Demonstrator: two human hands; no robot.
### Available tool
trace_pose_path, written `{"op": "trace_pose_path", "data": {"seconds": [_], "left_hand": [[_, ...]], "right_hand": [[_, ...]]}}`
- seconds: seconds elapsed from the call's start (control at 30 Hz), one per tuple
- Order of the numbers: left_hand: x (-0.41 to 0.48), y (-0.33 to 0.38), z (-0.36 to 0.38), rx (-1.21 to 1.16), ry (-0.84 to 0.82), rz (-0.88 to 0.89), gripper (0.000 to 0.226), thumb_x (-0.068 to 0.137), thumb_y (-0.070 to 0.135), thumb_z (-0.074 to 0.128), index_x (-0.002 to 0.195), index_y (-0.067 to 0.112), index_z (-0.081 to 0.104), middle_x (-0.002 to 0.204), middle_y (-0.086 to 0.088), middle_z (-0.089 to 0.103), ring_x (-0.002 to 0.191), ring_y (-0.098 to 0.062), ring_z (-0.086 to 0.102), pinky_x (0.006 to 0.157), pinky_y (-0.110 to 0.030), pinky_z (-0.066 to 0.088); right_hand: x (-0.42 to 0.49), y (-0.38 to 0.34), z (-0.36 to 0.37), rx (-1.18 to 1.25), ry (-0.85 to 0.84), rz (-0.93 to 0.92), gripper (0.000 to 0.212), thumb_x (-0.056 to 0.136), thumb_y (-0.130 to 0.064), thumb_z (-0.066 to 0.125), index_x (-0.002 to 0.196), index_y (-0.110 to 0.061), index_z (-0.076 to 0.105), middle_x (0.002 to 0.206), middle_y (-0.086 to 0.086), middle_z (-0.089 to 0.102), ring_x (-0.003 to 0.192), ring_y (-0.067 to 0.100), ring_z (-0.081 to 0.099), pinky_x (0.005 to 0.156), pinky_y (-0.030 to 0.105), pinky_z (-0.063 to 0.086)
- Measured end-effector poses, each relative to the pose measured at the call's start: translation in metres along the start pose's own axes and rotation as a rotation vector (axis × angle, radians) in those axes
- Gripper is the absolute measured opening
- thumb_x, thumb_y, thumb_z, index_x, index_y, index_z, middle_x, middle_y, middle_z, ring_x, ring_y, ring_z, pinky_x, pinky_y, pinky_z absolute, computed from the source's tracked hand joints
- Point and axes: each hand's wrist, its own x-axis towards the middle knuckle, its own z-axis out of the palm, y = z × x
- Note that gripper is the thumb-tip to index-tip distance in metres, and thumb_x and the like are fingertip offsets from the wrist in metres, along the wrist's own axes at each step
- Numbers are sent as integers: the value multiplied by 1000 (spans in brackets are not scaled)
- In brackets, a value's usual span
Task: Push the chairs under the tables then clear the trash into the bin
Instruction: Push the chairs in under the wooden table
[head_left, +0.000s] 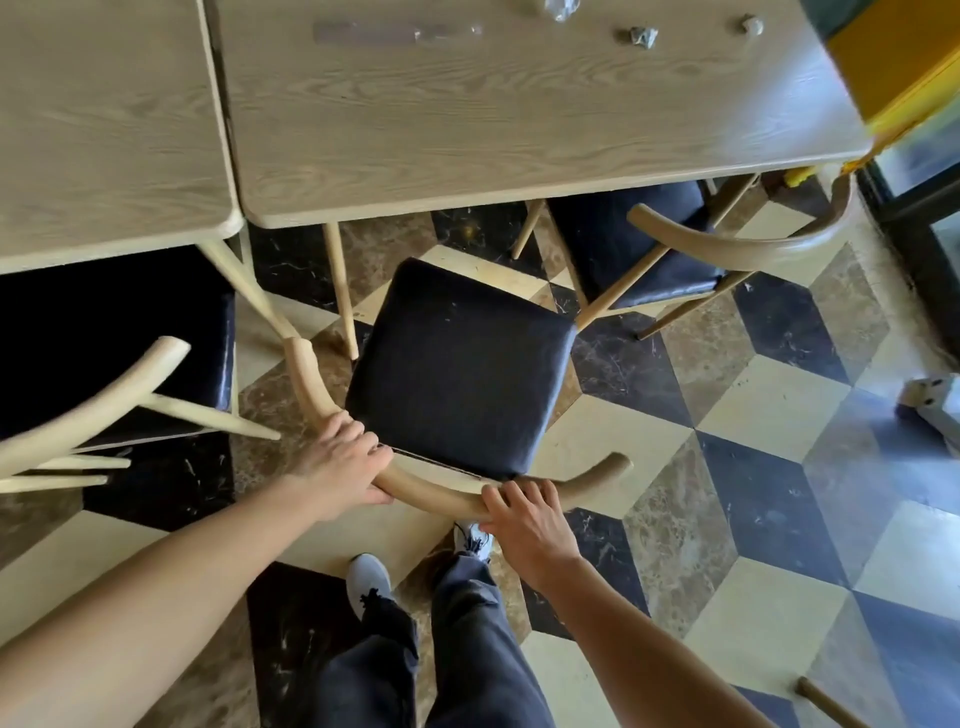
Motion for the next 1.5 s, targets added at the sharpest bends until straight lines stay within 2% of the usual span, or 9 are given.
{"op": "trace_pose_path", "data": {"seconds": [0.07, 0.17, 0.33, 0.6, 0.73, 0.93, 1.27, 1.5], "left_hand": [[13, 5, -7, -22, -5, -33, 58, 88, 68, 51, 123, 22, 60, 120, 0, 61, 121, -27, 49, 111, -45, 18], [31, 13, -20, -41, -46, -89, 56, 90, 68, 47, 127, 25, 53, 128, 2, 55, 127, -26, 42, 112, -44, 20], [59, 26, -36, -82, -88, -143, 56, 93, 68, 38, 131, 28, 47, 135, 4, 51, 130, -24, 38, 111, -43, 21], [99, 39, -62, -79, -52, -233, 59, 92, 70, 36, 129, 27, 50, 128, 5, 55, 123, -23, 44, 104, -43, 27], [114, 30, -72, -50, -72, -254, 60, 92, 71, 30, 129, 28, 49, 127, 5, 56, 121, -23, 46, 102, -44, 31], [138, 3, -94, -14, -103, -253, 63, 92, 73, 27, 130, 27, 48, 125, 4, 56, 117, -22, 47, 96, -43, 33], [167, -39, -122, -2, -166, -251, 69, 93, 73, 29, 137, 23, 45, 132, -1, 57, 121, -26, 50, 97, -46, 37], [187, -48, -138, -29, -181, -217, 72, 94, 72, 29, 144, 22, 40, 135, -3, 54, 123, -28, 48, 99, -46, 35]], "right_hand": [[10, 19, -8, 1, 15, -33, 42, 91, -35, 62, 127, -18, 51, 106, 6, 62, 98, 35, 60, 100, 53, 42], [26, 48, -19, -14, 23, -73, 44, 91, -40, 65, 127, -19, 50, 106, 6, 63, 98, 33, 59, 103, 53, 40], [51, 97, -36, -74, 45, -154, 43, 88, -45, 69, 119, -20, 54, 102, 5, 65, 91, 30, 60, 96, 50, 45], [92, 156, -62, -116, 80, -274, 50, 81, -45, 76, 116, -22, 49, 96, 5, 64, 85, 31, 61, 89, 49, 48], [116, 170, -73, -121, 70, -302, 41, 86, -40, 71, 118, -21, 53, 98, 5, 63, 91, 33, 60, 93, 49, 44], [161, 179, -95, -150, 28, -332, 37, 92, -45, 60, 120, -22, 51, 104, 5, 61, 100, 33, 57, 102, 50, 38], [223, 185, -134, -188, -9, -394, 38, 88, -42, 66, 116, -17, 56, 100, 7, 63, 100, 35, 60, 105, 54, 37], [244, 204, -155, -233, -20, -447, 40, 85, -44, 70, 114, -19, 56, 98, 4, 64, 96, 31, 61, 99, 50, 41]]}}
